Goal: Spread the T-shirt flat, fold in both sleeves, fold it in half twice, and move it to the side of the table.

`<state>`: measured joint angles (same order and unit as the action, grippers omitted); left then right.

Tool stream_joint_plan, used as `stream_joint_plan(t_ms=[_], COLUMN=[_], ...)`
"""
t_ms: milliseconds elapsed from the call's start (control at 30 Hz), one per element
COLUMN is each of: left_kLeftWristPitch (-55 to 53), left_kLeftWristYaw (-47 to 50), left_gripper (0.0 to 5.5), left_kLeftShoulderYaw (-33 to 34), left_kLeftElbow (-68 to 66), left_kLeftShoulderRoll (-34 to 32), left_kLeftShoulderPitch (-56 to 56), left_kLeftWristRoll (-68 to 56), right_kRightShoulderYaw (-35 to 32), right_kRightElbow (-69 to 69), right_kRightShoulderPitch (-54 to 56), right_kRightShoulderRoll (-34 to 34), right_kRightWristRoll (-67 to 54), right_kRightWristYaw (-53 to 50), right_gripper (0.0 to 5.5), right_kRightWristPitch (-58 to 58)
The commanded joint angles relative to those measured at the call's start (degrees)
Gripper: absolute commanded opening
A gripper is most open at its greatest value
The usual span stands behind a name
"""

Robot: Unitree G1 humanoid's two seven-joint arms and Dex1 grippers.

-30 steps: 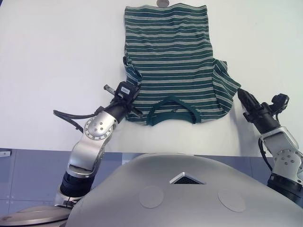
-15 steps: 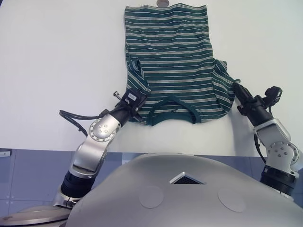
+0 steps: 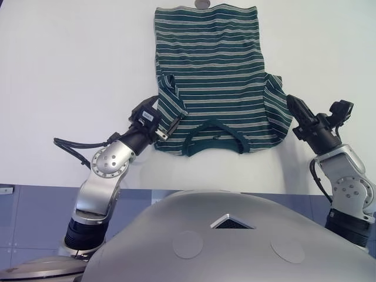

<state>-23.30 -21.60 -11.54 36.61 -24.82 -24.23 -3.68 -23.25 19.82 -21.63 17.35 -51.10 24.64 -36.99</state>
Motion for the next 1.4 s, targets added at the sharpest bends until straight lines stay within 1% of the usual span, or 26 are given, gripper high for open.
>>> stream_joint_plan(t_ms=[33, 167, 267, 500, 533, 567, 600, 633, 700, 767, 800, 867, 900, 967, 1000, 1100, 1167, 1233, 1300, 1400], left_kLeftWristPitch=[1.14, 1.21, 1.96, 3.08, 3.17, 3.26, 3.34, 3.41, 3.73, 4.14, 4.40, 4.84, 5.01, 5.43, 5.74, 6.48, 6.88, 7.17, 7.17, 6.93], left_kLeftWristYaw=[0.21, 0.64, 1.67, 2.08, 2.03, 2.00, 1.97, 1.93, 1.84, 1.74, 1.69, 1.60, 1.55, 1.31, 1.22, 0.95, 0.65, 0.27, 0.04, -0.18], left_gripper=[4.56, 4.56, 4.56, 4.56, 4.56, 4.56, 4.56, 4.56, 4.56, 4.56, 4.56, 4.56, 4.56, 4.56, 4.56, 4.56, 4.56, 4.56, 4.56, 4.56], left_kLeftShoulderYaw=[-0.62, -0.06, 1.04, 1.54, 1.50, 1.48, 1.47, 1.48, 1.56, 1.67, 1.70, 1.73, 1.75, 1.62, 1.48, 0.92, 0.76, 0.85, 0.93, 0.74], left_kLeftElbow=[-1.33, -2.70, -3.27, -4.50, -4.62, -4.72, -4.80, -4.86, -5.28, -5.76, -5.99, -6.37, -6.53, -6.86, -7.12, -7.63, -7.89, -8.08, -8.01, -7.57], left_kLeftShoulderRoll=[-0.22, 0.00, 0.60, 0.52, 0.51, 0.50, 0.53, 0.58, 0.68, 0.72, 0.71, 0.69, 0.67, 0.39, 0.22, -0.12, -0.43, -0.62, -0.72, -0.90], left_kLeftShoulderPitch=[-0.16, 0.44, 1.14, 1.41, 1.48, 1.52, 1.54, 1.53, 1.66, 1.79, 1.77, 1.73, 1.73, 1.70, 1.65, 1.56, 1.65, 1.70, 1.62, 1.51], left_kLeftWristRoll=[1.54, 2.08, 2.59, 3.69, 3.80, 3.89, 3.99, 4.09, 4.35, 4.45, 4.46, 4.50, 4.53, 4.82, 5.10, 5.81, 6.16, 6.41, 6.76, 7.56], right_kRightShoulderYaw=[-2.63, -1.46, -0.50, 0.68, 0.81, 0.93, 1.01, 1.04, 1.31, 1.53, 1.37, 0.53, 0.05, 1.43, 3.14, 13.35, 19.84, 24.59, 27.07, 28.67], right_kRightElbow=[-5.21, -6.97, -7.40, -6.35, -6.22, -6.23, -6.27, -6.33, -6.23, -5.72, -5.17, -3.24, -1.91, 2.38, 4.11, 7.66, 8.60, 8.50, 8.24, 7.63], right_kRightShoulderPitch=[1.66, 1.26, 0.94, 0.64, 0.81, 1.04, 1.24, 1.37, 1.81, 2.09, 2.08, 2.29, 2.48, 2.18, 1.87, -0.08, -0.35, -0.04, 0.75, 2.27], right_kRightShoulderRoll=[2.11, 2.72, 2.19, 2.11, 1.97, 1.84, 1.75, 1.71, 1.48, 1.36, 1.23, 0.84, 0.70, 2.27, 3.57, 9.45, 12.29, 14.35, 15.19, 15.47], right_kRightWristRoll=[3.85, 6.81, 7.03, 5.68, 5.76, 5.86, 5.98, 6.06, 6.16, 6.05, 5.54, 3.52, 2.29, 3.35, 5.10, 17.42, 25.54, 32.04, 35.45, 37.20], right_kRightWristYaw=[-3.71, -4.65, -5.38, -4.78, -4.87, -4.97, -5.07, -5.13, -5.19, -4.78, -4.23, -3.13, -2.51, 0.62, 2.42, 8.38, 9.77, 10.37, 10.95, 11.92], right_gripper=[0.77, 1.38, 1.99, 1.99, 1.79, 1.71, 1.48, 1.39, 0.93, 0.62, 0.52, 0.13, 0.03, 0.03, 0.03, 0.03, 0.03, 0.03, 0.03, 0.03], right_kRightWristPitch=[0.50, -0.19, -2.39, -5.67, -5.67, -5.58, -5.51, -5.47, -5.26, -4.79, -4.41, -3.92, -3.64, -0.96, 0.20, 7.52, 11.78, 14.87, 17.01, 18.37])
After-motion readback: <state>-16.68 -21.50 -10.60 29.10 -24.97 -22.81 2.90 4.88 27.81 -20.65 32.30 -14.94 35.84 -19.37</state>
